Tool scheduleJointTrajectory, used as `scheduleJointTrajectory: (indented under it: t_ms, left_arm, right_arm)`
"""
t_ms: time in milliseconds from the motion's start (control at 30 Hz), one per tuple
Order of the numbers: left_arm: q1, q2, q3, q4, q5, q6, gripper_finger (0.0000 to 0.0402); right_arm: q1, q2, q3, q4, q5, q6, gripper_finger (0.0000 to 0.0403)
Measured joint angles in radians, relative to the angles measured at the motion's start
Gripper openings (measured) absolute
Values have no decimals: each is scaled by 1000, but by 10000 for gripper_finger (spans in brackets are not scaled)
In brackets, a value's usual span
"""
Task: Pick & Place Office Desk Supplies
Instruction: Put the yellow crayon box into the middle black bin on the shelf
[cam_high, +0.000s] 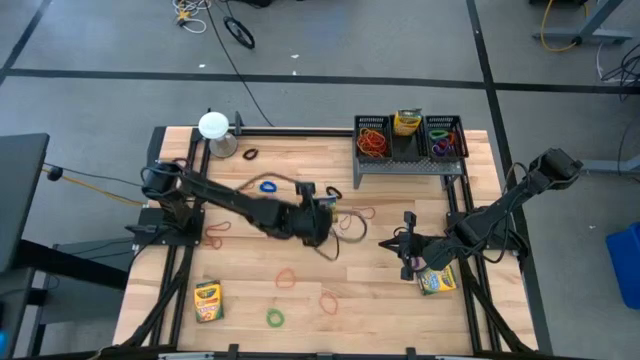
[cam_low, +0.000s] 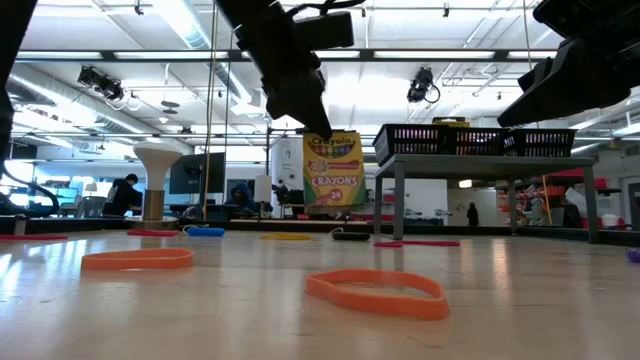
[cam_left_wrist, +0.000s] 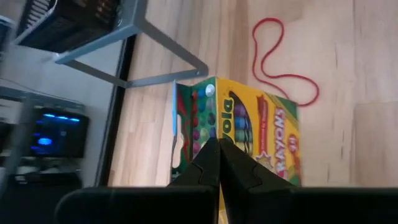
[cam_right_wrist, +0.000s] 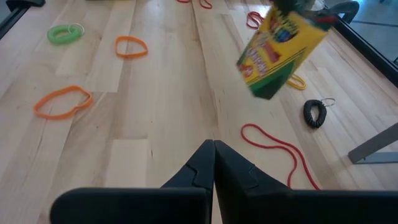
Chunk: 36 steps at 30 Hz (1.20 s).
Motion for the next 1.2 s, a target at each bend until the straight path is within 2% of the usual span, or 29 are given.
scheduleJointTrajectory:
  t_ms: [233,500,667,1000,1200]
  left_arm:
    - [-116,129,0,55,-216,-18,2]
    - [-169,222,2,66,-298,-34,2]
    - [-173,226,2,81,-294,-53,11]
    - [-171,216,2,95,-214,-71,107]
    - [-197,166,6,64,-164,-51,141]
  right_arm:
    - [0,0,0,0,0,0,11]
    - [0,0,0,0,0,0,11]
    - [0,0,0,0,0,0,11]
    - [0,0,0,0,0,0,11]
    - [0,0,0,0,-1,5,11]
